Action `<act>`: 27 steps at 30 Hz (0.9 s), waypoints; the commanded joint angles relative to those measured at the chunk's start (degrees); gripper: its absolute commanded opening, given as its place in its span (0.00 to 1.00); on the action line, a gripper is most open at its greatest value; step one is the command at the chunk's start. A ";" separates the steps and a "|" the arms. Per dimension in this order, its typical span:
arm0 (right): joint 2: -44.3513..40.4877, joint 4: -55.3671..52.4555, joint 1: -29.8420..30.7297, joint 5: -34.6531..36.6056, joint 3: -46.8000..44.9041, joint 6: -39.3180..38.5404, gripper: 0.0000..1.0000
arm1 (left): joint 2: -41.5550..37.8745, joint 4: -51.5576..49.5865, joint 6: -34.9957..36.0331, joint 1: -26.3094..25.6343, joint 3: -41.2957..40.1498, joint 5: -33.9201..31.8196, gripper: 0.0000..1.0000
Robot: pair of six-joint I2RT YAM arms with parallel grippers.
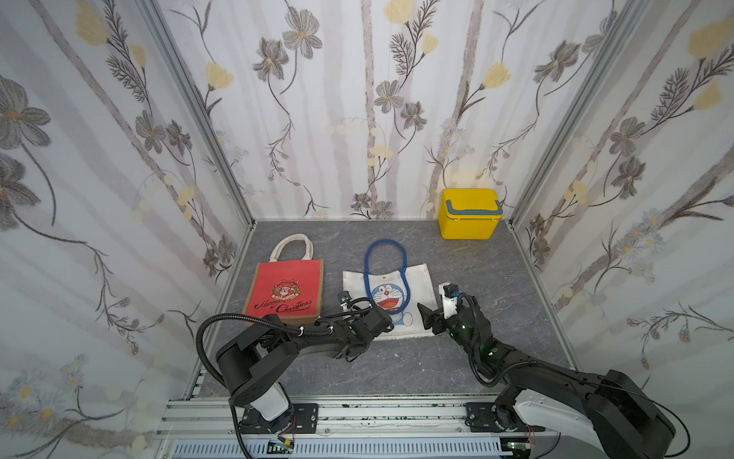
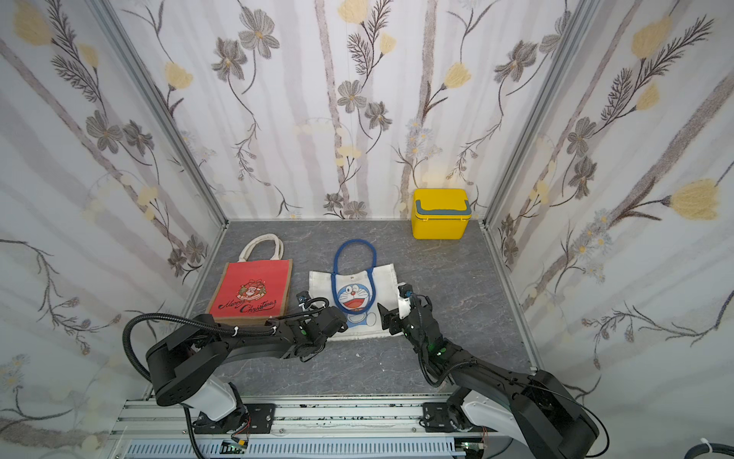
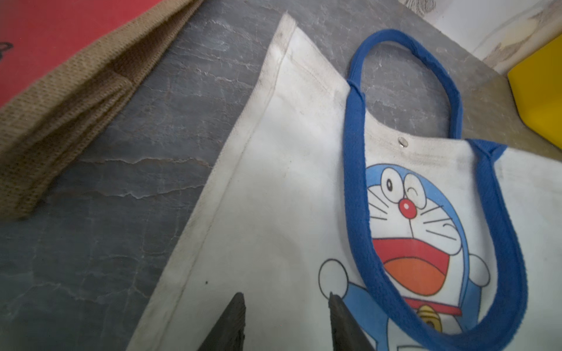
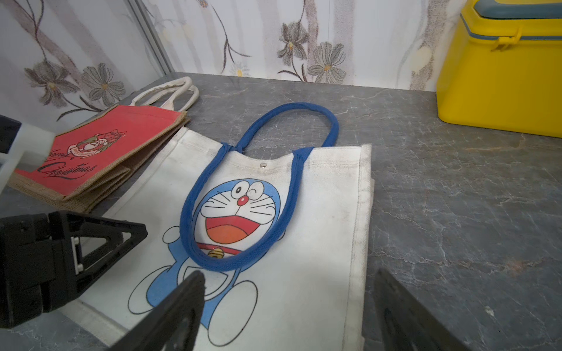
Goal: Put away the canvas bag
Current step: Press the canvas bag at the center of the board.
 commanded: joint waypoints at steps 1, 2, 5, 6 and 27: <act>1.33 -0.18 -0.13 -5.29 3.65 -6.44 0.85 | 1.39 -0.50 1.44 0.06 1.46 2.29 0.45; 1.92 -1.41 -0.13 -6.54 4.82 -7.73 0.86 | 1.65 -0.69 1.01 0.09 1.40 2.33 0.44; 5.15 -5.38 -0.22 -10.40 9.73 -11.99 0.86 | 0.95 2.67 0.41 0.40 -1.02 4.62 0.40; 6.20 -6.48 -0.21 -11.67 11.16 -12.95 0.86 | 0.85 2.59 0.54 0.30 -1.01 4.69 0.39; 33.08 -24.24 -0.11 -24.18 31.61 -22.77 0.69 | 1.76 -3.14 -1.12 2.62 -3.76 5.81 0.32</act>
